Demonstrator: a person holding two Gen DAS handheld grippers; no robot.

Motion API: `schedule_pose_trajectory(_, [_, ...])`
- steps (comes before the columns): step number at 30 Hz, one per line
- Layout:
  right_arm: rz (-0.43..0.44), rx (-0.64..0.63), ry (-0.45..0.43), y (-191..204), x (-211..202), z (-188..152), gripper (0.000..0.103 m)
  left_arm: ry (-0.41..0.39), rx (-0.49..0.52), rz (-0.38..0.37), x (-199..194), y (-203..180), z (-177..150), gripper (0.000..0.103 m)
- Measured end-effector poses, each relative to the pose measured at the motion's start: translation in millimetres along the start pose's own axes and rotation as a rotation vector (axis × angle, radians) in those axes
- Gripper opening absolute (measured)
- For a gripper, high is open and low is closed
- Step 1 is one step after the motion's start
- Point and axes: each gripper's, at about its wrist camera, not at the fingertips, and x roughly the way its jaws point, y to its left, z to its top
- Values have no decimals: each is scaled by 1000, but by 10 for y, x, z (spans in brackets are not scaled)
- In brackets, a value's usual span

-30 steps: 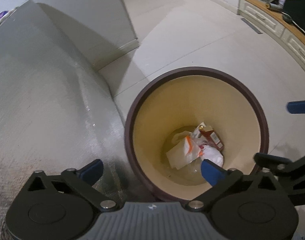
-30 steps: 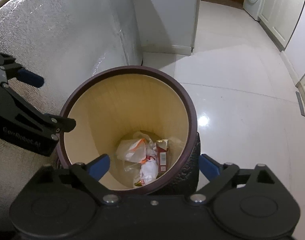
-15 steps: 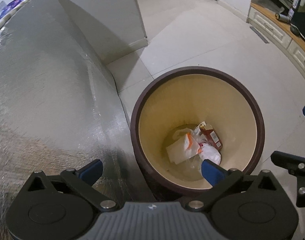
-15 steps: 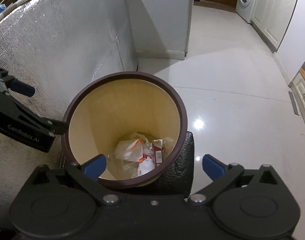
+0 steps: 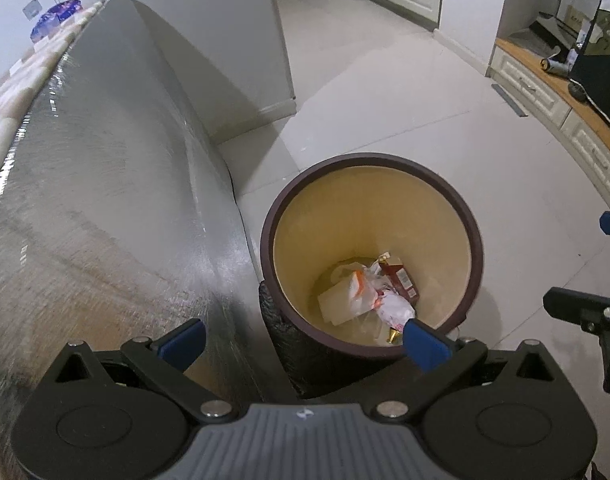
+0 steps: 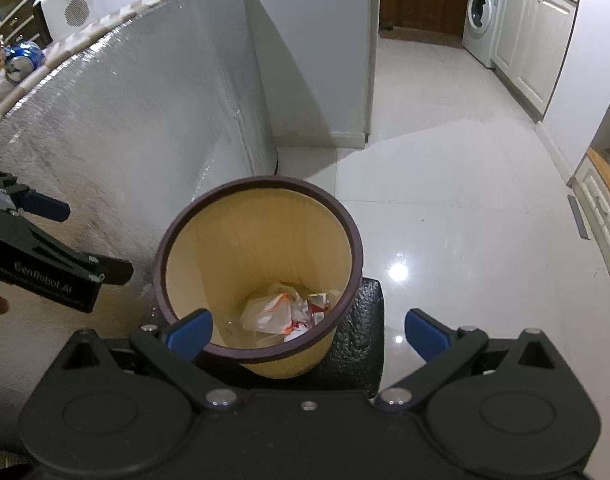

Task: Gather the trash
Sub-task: 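Move both open tools back from the wastebasket to the checkered table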

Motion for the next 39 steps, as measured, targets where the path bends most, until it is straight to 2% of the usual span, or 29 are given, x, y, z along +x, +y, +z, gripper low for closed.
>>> schedule_pose_trajectory(17, [-42, 27, -99, 122, -906, -293, 103, -169, -20, -31, -970, -51, -510, 103])
schedule_pose_trajectory(25, [-64, 62, -195, 180, -1398, -361, 103, -290, -29, -73, -1491, -19, -718, 103])
schedule_pose_trajectory(32, [-70, 82, -298, 331, -1736, -365, 103, -388, -68, -79, -1859, 154, -903, 103])
schedule_pose_trajectory(39, [-48, 85, -393, 610, -1903, -309, 103, -481, -146, -7, -2163, 506, -1141, 103])
